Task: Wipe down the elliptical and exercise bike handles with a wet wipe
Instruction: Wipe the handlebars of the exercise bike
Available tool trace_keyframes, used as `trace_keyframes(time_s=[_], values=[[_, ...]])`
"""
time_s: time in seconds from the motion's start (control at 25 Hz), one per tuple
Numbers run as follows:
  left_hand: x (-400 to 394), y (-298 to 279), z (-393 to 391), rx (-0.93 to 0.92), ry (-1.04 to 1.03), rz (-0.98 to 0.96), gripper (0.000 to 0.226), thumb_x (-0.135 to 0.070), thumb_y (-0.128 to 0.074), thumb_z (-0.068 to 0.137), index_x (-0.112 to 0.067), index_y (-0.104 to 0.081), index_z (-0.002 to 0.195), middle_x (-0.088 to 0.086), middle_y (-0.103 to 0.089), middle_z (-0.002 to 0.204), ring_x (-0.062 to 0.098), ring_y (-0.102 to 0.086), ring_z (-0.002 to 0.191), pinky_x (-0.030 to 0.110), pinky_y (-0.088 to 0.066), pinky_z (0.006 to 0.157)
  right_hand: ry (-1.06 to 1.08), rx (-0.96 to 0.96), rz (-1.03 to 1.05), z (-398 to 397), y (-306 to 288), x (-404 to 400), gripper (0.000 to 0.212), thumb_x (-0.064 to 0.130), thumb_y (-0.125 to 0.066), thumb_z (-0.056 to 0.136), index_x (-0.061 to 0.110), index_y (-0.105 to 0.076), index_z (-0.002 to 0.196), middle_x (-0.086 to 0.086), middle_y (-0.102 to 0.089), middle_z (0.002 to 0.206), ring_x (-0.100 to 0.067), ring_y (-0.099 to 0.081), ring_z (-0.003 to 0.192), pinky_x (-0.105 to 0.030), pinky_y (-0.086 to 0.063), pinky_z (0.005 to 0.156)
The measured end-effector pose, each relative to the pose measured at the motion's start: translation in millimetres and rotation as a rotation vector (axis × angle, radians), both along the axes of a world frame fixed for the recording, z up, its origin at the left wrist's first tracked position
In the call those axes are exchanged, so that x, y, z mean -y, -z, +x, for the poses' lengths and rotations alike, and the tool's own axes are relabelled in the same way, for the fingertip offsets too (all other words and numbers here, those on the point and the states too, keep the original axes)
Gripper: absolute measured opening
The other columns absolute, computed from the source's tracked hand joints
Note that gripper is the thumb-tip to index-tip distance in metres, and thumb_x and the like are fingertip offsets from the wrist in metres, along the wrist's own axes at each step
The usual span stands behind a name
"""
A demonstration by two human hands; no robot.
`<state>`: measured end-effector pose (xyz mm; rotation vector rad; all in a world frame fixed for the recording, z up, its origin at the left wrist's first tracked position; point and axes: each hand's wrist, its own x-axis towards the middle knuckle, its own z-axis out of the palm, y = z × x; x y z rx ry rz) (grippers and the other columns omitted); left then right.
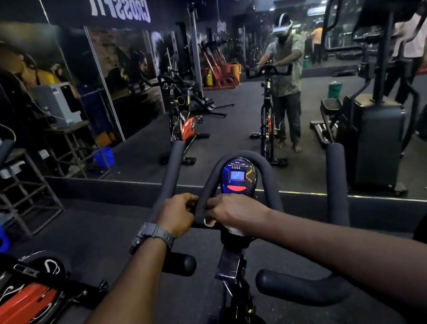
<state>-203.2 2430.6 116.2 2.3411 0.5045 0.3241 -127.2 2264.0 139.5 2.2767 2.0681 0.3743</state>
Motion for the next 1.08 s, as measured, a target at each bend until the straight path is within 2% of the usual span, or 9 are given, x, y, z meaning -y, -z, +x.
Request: trace_keyframes(time_s=[0.12,0.2,0.4,0.52,0.6,0.68,0.84,0.92,1.08], values=[[4.4,-1.0,-6.0,-0.011,-0.013,0.012,0.046,-0.011,-0.074,0.068,-0.019,-0.070,0.114,-0.001,-0.074,0.106,0.014,-0.068,0.100,0.036,-0.057,0.090,0.092,0.016,-0.015,-8.7,-5.4,-5.8,0.022,0.005,-0.054,0.088,0.010,-0.069,0.104,-0.010,-0.063,0.107,-0.034,-0.064,0.100,-0.043,-0.054,0.073],[4.2,2.5,-8.9,-0.009,-0.013,0.063,0.046,-0.024,-0.069,0.064,-0.027,-0.070,0.110,-0.004,-0.075,0.102,0.016,-0.069,0.096,0.036,-0.058,0.085,0.161,-0.033,0.000,-13.0,-9.1,-24.1,0.021,0.009,-0.056,0.089,0.010,-0.068,0.106,-0.010,-0.065,0.111,-0.033,-0.066,0.100,-0.042,-0.054,0.075],[15.4,12.5,-13.4,0.100,-0.010,0.209,0.046,-0.010,-0.070,0.069,-0.017,-0.069,0.115,0.001,-0.066,0.116,0.019,-0.062,0.107,0.029,-0.049,0.096,0.102,0.009,-0.145,5.8,-9.3,-2.7,0.018,0.010,-0.058,0.084,0.012,-0.070,0.097,-0.009,-0.067,0.101,-0.032,-0.067,0.093,-0.040,-0.055,0.072],[33.8,17.5,-14.8,0.118,0.007,0.455,0.031,-0.016,-0.072,0.069,-0.020,-0.074,0.099,-0.001,-0.063,0.107,0.023,-0.056,0.100,0.033,-0.050,0.084,0.124,-0.009,-0.177,4.5,-20.5,22.5,0.019,0.013,-0.059,0.088,0.011,-0.071,0.103,-0.009,-0.066,0.105,-0.030,-0.065,0.097,-0.038,-0.053,0.070],[47.5,20.1,-15.1,0.113,0.020,0.518,0.018,-0.021,-0.070,0.070,-0.017,-0.073,0.087,0.003,-0.065,0.097,0.030,-0.057,0.091,0.037,-0.051,0.074,0.134,0.069,-0.137,-4.8,-23.0,20.1,0.020,0.009,-0.055,0.090,0.004,-0.067,0.105,-0.014,-0.065,0.107,-0.032,-0.064,0.098,-0.035,-0.045,0.066],[57.2,22.9,-17.0,0.104,0.025,0.523,0.015,-0.023,-0.067,0.073,-0.014,-0.071,0.084,0.005,-0.065,0.098,0.032,-0.058,0.090,0.041,-0.051,0.074,0.129,0.050,-0.057,-12.0,-17.2,17.7,0.020,0.008,-0.052,0.091,0.002,-0.066,0.104,-0.014,-0.063,0.109,-0.033,-0.062,0.100,-0.037,-0.044,0.066],[74.4,22.0,-24.0,0.060,0.020,0.542,0.034,-0.031,-0.072,0.076,-0.018,-0.071,0.107,0.002,-0.065,0.115,0.027,-0.059,0.105,0.035,-0.048,0.093,0.055,-0.044,0.016,1.9,0.9,61.8,0.015,0.015,-0.061,0.088,0.013,-0.064,0.102,-0.009,-0.060,0.102,-0.032,-0.061,0.095,-0.041,-0.052,0.063],[89.7,22.8,-22.3,0.053,-0.019,0.521,0.048,-0.035,-0.075,0.075,-0.015,-0.068,0.118,0.003,-0.063,0.123,0.025,-0.056,0.114,0.032,-0.044,0.100,0.025,-0.058,0.069,10.7,10.2,90.5,0.022,0.010,-0.062,0.087,0.018,-0.059,0.107,-0.007,-0.061,0.104,-0.032,-0.059,0.096,-0.042,-0.053,0.060],[120.5,28.0,-22.4,0.077,-0.111,0.487,0.049,-0.032,-0.070,0.082,-0.013,-0.063,0.127,0.010,-0.061,0.132,0.028,-0.054,0.122,0.033,-0.039,0.106,0.131,-0.093,0.128,-1.6,6.6,77.9,0.023,0.021,-0.061,0.091,0.015,-0.061,0.112,-0.006,-0.056,0.107,-0.028,-0.054,0.105,-0.038,-0.048,0.069]])
